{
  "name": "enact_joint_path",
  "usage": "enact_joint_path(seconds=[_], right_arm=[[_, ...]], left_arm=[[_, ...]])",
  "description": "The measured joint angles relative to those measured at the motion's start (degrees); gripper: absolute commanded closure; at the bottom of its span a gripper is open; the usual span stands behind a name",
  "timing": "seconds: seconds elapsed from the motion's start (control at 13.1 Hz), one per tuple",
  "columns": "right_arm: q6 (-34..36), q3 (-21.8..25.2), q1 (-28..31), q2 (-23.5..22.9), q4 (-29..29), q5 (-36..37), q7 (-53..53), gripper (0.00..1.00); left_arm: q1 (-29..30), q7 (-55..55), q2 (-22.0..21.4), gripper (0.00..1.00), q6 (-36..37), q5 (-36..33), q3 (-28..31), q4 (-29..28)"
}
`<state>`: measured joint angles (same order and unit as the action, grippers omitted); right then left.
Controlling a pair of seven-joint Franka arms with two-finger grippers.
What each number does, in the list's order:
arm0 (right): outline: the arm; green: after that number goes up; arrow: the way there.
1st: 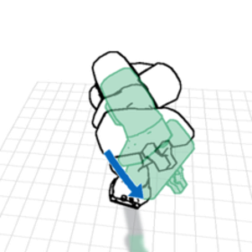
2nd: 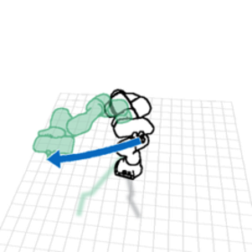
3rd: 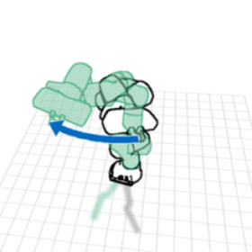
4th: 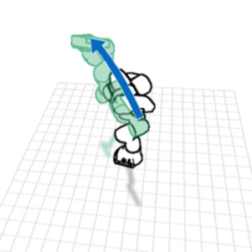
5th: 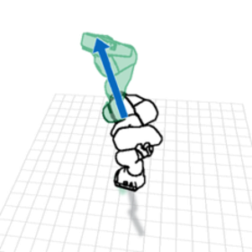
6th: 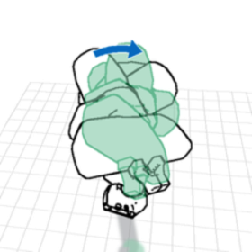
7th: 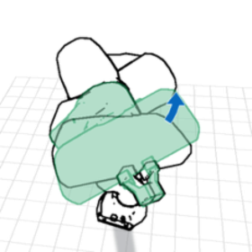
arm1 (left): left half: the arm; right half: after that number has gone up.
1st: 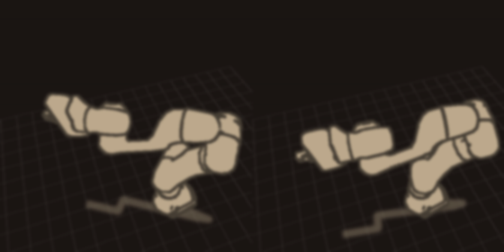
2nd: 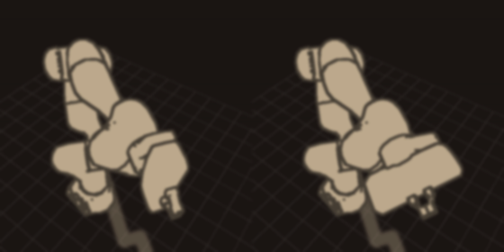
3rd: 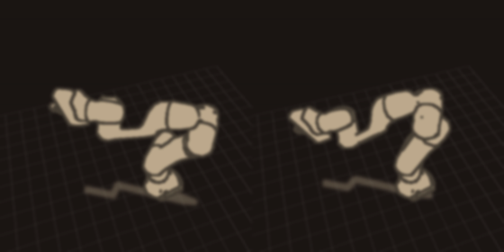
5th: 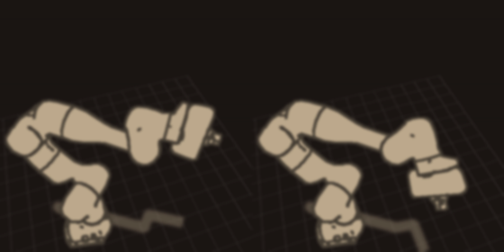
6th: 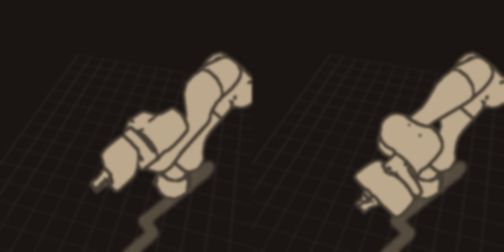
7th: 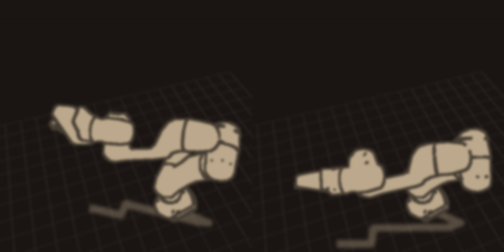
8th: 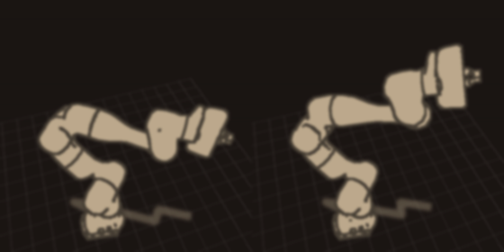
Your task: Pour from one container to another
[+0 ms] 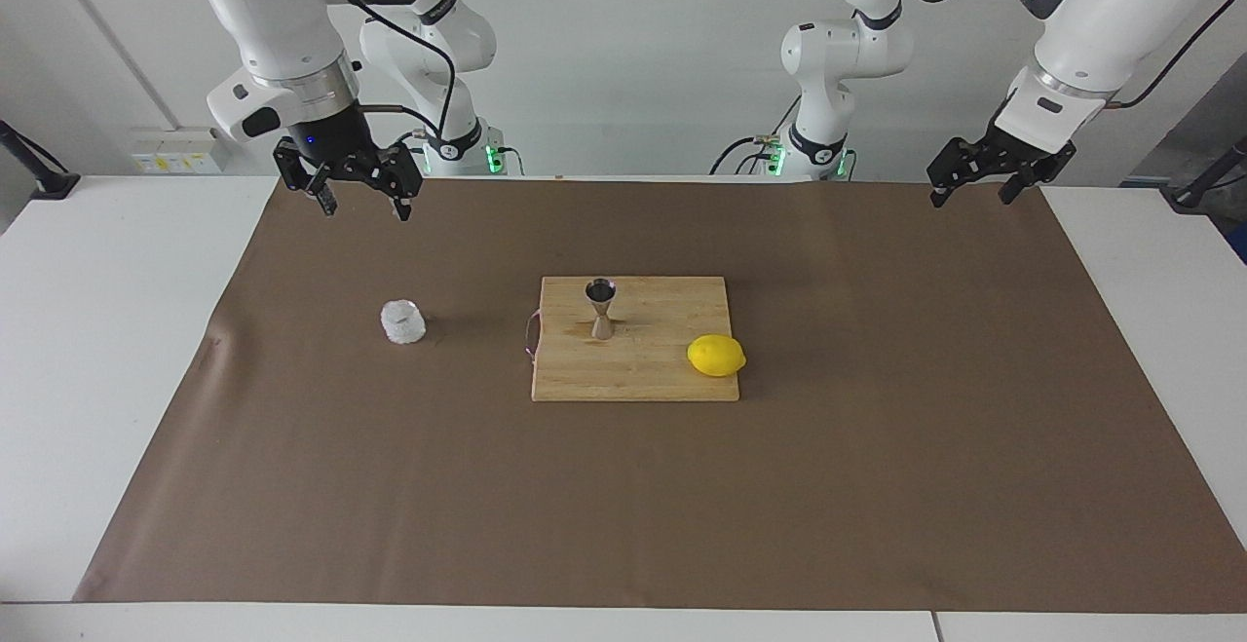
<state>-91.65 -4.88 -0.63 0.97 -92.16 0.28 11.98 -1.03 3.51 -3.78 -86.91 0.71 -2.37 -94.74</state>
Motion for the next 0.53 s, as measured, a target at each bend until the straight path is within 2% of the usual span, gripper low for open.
enact_joint_path(seconds=[0.53], right_arm=[[1.66, 0.06, 0.45, 0.07, 0.06, 0.02, 0.19, 0.00]], left_arm=[[0.00, 0.00, 0.00, 0.00, 0.00, 0.00, 0.00, 0.00]])
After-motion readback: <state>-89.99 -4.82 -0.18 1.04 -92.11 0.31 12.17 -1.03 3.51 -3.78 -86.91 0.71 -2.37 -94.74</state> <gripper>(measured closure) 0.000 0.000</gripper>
